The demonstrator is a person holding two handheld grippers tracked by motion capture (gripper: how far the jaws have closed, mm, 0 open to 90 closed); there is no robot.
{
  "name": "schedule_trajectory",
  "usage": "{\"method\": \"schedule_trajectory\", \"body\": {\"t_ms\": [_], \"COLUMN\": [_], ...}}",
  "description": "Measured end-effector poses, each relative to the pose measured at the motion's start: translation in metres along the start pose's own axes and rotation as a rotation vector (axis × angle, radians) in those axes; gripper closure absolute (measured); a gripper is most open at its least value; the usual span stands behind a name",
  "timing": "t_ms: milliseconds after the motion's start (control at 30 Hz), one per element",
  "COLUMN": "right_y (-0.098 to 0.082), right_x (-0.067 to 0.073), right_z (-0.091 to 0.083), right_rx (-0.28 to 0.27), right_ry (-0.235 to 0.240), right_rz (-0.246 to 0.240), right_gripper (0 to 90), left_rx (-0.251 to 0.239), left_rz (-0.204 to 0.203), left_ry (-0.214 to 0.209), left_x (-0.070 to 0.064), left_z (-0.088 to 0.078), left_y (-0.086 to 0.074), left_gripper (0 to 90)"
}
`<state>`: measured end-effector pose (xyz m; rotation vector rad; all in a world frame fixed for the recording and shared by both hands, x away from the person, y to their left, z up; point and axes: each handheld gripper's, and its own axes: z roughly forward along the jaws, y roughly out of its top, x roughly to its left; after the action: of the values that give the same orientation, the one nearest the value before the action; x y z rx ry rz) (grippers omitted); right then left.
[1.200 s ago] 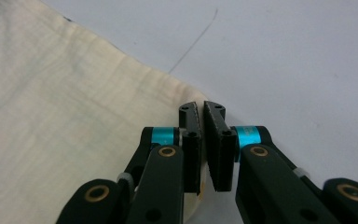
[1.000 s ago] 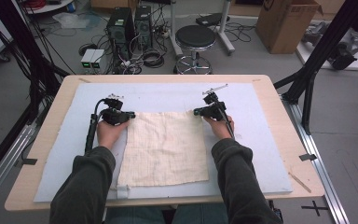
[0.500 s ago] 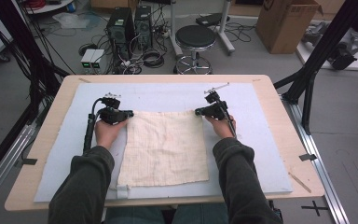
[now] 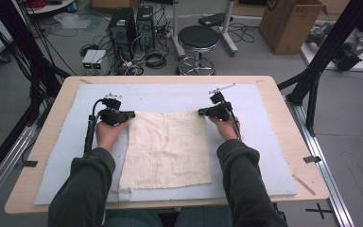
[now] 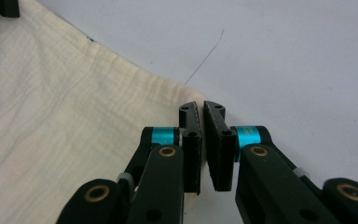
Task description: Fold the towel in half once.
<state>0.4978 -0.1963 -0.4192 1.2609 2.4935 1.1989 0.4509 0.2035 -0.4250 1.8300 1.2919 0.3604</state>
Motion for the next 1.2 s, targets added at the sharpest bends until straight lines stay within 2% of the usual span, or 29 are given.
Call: {"method": "schedule_trajectory", "body": {"t_ms": [367, 733, 833, 1000, 1200], "right_y": [0.002, 0.001, -0.001, -0.003, -0.003], "right_x": [0.004, 0.007, 0.009, 0.011, 0.015], "right_z": [-0.009, -0.023, -0.027, -0.03, -0.04], "right_rx": [-0.041, -0.06, -0.064, -0.068, -0.101], "right_ry": [0.043, 0.06, 0.066, 0.069, 0.083], "right_rz": [-0.014, -0.023, -0.031, -0.034, -0.049], "right_gripper": [85.5, 85.5, 85.6, 85.6, 85.5], "left_rx": [-0.038, -0.062, -0.076, -0.085, -0.095], "left_rz": [0.008, 0.026, 0.016, 0.031, 0.052], "left_ry": [-0.033, -0.053, -0.061, -0.071, -0.092], "left_x": [0.002, 0.0, -0.001, -0.004, -0.01], "left_z": [-0.012, -0.027, -0.031, -0.037, -0.043], "left_y": [0.003, 0.001, -0.001, -0.001, 0.0], "left_gripper": [87.3, 87.2, 87.2, 87.2, 87.2]}}
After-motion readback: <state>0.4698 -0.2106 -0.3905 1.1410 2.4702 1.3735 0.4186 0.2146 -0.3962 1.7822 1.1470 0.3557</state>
